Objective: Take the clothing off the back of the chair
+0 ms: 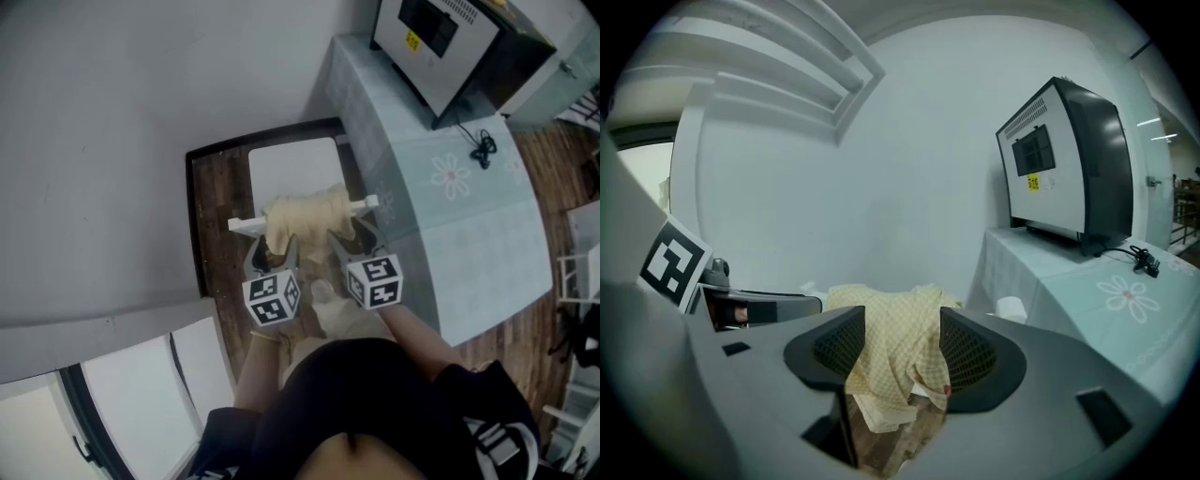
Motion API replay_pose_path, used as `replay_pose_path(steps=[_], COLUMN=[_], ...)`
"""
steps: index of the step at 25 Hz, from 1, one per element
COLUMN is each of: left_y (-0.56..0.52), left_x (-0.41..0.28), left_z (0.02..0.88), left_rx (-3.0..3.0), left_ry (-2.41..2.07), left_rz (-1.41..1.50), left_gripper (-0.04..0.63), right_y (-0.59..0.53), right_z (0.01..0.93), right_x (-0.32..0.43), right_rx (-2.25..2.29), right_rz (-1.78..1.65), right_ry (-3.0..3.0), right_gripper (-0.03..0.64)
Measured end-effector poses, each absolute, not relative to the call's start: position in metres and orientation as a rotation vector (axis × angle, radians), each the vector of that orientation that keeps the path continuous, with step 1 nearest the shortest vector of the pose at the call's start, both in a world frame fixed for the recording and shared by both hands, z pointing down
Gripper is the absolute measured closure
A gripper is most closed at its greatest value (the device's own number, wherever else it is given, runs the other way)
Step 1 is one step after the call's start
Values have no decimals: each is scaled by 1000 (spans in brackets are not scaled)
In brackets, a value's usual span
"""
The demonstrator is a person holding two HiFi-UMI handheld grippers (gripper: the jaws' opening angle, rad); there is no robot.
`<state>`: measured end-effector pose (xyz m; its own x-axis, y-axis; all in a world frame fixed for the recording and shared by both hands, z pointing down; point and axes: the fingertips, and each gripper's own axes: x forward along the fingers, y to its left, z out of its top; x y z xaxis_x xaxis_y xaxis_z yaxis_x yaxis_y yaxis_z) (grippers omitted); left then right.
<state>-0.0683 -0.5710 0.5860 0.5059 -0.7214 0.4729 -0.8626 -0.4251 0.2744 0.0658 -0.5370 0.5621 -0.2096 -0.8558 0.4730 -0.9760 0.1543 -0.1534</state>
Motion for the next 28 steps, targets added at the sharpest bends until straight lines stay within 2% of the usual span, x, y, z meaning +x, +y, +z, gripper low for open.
replay_pose_path(steps=[7,23,25,28], left_y=[-586,-603,-603,-600], left_x=[-65,-58,-57,-49], left_z=[610,632,632,631], left_rx=[2232,2191,2190,2196], left_ry=[-1294,-1262,-1264,-1235], left_rz=[435,431,431,428], left_gripper=[279,279,283,340], right_y=[-553,-566,-566,-566], right_z=[585,605,605,606], right_x=[75,86,87,86], right_rx=[1780,1826,1843,1852], right_rz=[664,650,650,660], right_ry=[-2107,-2022,-2007,-1996], right_gripper=[365,356,356,357])
